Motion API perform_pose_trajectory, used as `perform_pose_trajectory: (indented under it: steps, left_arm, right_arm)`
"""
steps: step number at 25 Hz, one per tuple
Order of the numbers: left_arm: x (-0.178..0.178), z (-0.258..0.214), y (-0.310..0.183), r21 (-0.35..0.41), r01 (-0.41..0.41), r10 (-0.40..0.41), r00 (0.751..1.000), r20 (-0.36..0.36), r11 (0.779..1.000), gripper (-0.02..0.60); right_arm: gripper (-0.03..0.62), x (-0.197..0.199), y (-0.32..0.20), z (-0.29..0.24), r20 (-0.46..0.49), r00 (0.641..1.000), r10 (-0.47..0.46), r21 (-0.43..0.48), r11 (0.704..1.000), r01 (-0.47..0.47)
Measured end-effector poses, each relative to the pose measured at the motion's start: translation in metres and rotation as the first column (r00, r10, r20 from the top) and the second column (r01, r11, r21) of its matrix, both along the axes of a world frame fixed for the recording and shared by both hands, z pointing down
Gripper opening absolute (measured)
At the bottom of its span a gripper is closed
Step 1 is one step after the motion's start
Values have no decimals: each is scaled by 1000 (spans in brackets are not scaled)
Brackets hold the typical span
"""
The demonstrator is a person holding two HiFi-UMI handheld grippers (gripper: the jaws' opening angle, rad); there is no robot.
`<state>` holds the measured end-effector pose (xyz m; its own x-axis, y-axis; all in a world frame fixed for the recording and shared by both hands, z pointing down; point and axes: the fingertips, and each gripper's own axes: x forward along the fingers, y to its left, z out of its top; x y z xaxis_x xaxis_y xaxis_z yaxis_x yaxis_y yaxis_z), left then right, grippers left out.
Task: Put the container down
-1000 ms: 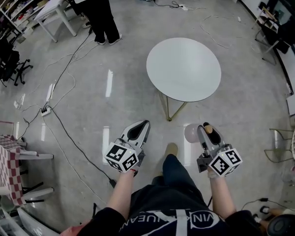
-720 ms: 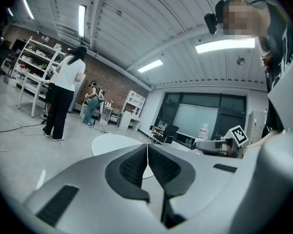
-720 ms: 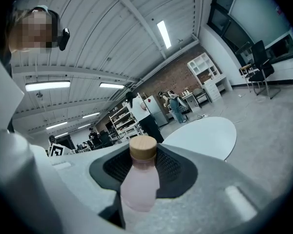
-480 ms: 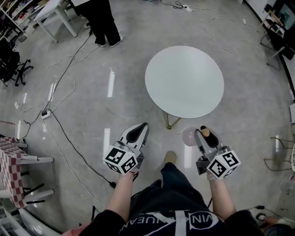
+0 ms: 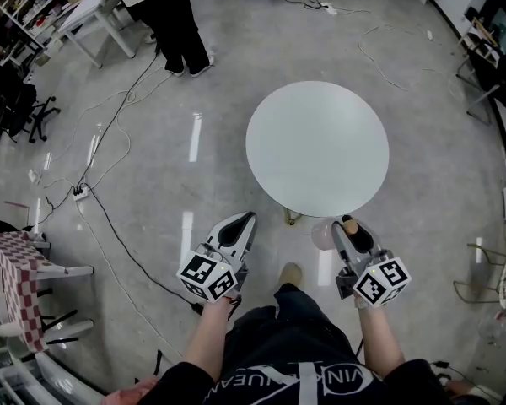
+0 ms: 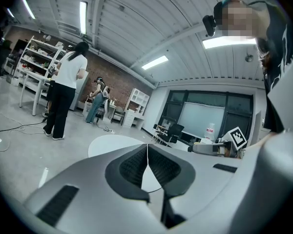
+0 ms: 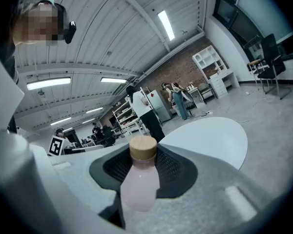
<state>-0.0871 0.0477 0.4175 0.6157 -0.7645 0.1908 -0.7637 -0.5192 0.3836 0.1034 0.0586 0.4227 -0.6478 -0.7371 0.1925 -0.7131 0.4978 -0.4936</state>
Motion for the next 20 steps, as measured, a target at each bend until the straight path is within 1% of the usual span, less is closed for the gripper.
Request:
perform_pose_trajectory:
  steps: [3, 6, 12, 20]
  left_arm:
    - [4, 4, -5, -10, 15, -15, 1000, -2, 1000, 14]
    - [9, 9, -8, -22, 9, -9, 1000, 1, 1000, 15]
    - [12, 18, -11, -43, -7, 7, 1000, 0, 999, 14]
    - [29, 33, -45, -51, -62, 61, 998, -17, 997, 14]
  right_arm:
    - [136, 1, -7, 4, 5, 1000, -15, -5, 1000, 15]
    - [137, 2, -13, 6, 9, 1000, -23, -7, 1000, 23]
    - [137, 4, -19, 14, 11, 1000, -4, -24, 1000, 5]
    - [135, 14, -37, 25, -1, 1000, 29, -46, 999, -29]
